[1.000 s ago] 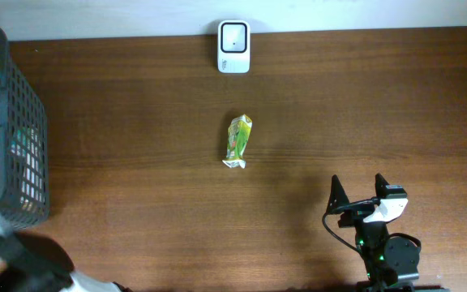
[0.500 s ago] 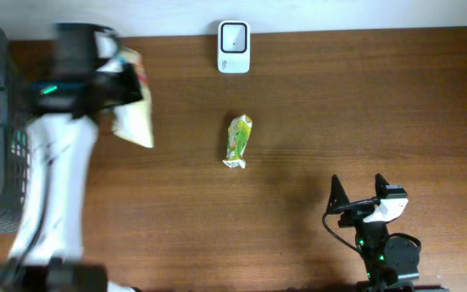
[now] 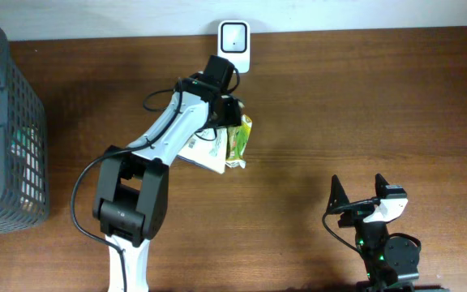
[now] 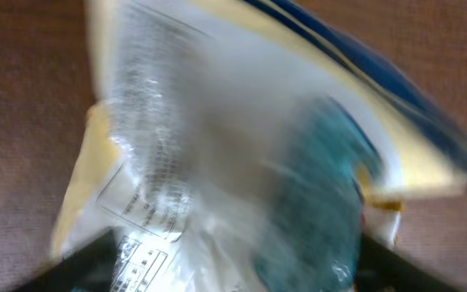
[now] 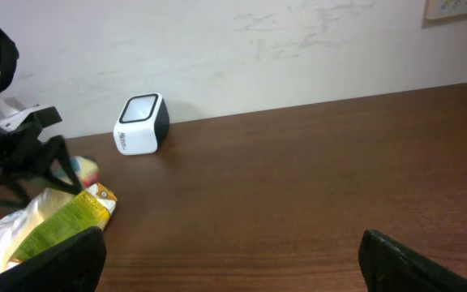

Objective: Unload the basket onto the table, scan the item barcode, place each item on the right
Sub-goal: 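Place the white snack bag beside the green tea pouch, then reach the left gripper into the basket and grasp the small green box, then place the small green box left of the snack bag, then reach the left gripper into the basket and grasp the Pantene tube, then place the Pantene tube upright-left of the green box, then reach the right gripper to the green tea pouch and grasp it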

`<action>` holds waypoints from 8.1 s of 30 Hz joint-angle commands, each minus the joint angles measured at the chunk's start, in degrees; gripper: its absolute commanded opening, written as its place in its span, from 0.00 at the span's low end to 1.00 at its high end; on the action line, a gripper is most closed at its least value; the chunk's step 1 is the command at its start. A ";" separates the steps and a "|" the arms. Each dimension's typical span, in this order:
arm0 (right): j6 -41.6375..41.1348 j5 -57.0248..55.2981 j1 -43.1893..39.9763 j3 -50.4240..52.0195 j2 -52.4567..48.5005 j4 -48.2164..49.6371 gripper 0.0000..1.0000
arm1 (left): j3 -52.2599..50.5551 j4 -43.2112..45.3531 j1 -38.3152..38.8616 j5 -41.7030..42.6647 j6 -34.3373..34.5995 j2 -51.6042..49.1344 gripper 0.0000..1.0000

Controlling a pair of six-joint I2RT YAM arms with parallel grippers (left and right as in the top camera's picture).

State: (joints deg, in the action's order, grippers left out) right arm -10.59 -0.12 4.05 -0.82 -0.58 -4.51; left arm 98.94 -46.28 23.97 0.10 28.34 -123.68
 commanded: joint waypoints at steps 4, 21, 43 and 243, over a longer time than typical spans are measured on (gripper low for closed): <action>-0.20 -0.52 -0.33 0.50 0.37 -0.13 0.99 | 20.98 -14.82 -5.51 -0.17 -8.09 5.51 0.99; -0.17 -0.52 -0.33 0.50 0.37 -0.13 0.99 | 30.82 -22.36 -60.06 -5.25 -18.23 12.66 1.00; -0.17 -0.52 -0.33 0.50 0.33 -0.13 0.99 | 22.97 -14.60 -65.29 5.99 -47.50 -15.76 0.86; 4.48 6.25 -0.33 0.44 0.17 0.44 0.99 | 13.18 -18.95 -37.55 -4.81 -31.41 22.91 0.99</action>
State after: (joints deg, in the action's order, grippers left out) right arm -6.00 -0.30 4.03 -0.82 -0.62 -4.27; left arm 112.29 -65.19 -12.97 -7.46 1.43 -98.43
